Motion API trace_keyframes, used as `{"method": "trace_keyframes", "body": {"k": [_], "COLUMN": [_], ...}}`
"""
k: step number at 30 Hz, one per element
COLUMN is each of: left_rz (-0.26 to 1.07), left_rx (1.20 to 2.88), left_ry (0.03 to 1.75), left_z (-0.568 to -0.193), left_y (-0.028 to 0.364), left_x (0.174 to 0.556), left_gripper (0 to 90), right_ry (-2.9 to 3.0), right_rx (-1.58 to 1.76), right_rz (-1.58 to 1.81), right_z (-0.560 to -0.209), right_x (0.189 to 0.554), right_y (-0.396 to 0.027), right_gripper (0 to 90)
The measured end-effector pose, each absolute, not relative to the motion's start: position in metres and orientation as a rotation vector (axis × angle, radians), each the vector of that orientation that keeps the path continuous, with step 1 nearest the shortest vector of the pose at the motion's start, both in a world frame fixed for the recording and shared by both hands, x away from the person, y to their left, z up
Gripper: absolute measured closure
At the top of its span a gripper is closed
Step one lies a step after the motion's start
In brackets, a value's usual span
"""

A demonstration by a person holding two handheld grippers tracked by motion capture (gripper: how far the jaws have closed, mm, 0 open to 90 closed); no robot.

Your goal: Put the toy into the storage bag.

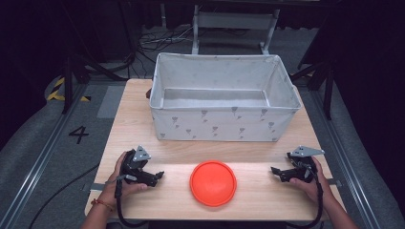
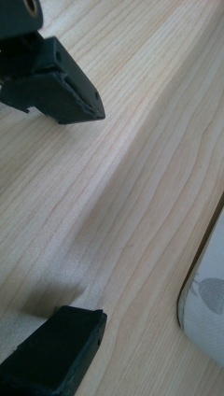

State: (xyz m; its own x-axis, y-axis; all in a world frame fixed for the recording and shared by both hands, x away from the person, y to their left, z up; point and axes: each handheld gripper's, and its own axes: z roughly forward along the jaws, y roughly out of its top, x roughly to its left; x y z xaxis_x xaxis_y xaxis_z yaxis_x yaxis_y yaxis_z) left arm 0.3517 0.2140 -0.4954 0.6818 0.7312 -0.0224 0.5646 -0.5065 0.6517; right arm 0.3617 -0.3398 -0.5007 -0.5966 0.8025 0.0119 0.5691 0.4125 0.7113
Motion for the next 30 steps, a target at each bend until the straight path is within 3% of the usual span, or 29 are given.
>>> {"method": "trace_keyframes", "body": {"k": [15,18,22,24,30], "left_rz": [0.348,0.336,0.325,0.338,0.316], "left_rx": [2.239,2.243,2.253,2.257,2.265], "left_ry": [0.990,0.977,0.954,0.948,0.911], "left_z": [-0.495,-0.495,-0.494,-0.494,-0.495], "left_y": [0.216,0.214,0.211,0.209,0.203], "left_x": [0.338,0.330,0.325,0.322,0.316], "left_gripper": [4.8,5.5,5.4,5.4,5.4], "right_ry": [2.363,2.443,2.466,2.498,2.643], "right_rx": [1.192,1.158,1.123,1.076,0.952], "right_rz": [0.970,1.051,1.148,1.170,1.138], "right_z": [-0.499,-0.492,-0.479,-0.472,-0.464], "right_x": [0.363,0.367,0.368,0.366,0.358], "right_y": [-0.338,-0.334,-0.326,-0.317,-0.279], "right_gripper": [3.6,22.9,15.9,21.1,20.6]}}
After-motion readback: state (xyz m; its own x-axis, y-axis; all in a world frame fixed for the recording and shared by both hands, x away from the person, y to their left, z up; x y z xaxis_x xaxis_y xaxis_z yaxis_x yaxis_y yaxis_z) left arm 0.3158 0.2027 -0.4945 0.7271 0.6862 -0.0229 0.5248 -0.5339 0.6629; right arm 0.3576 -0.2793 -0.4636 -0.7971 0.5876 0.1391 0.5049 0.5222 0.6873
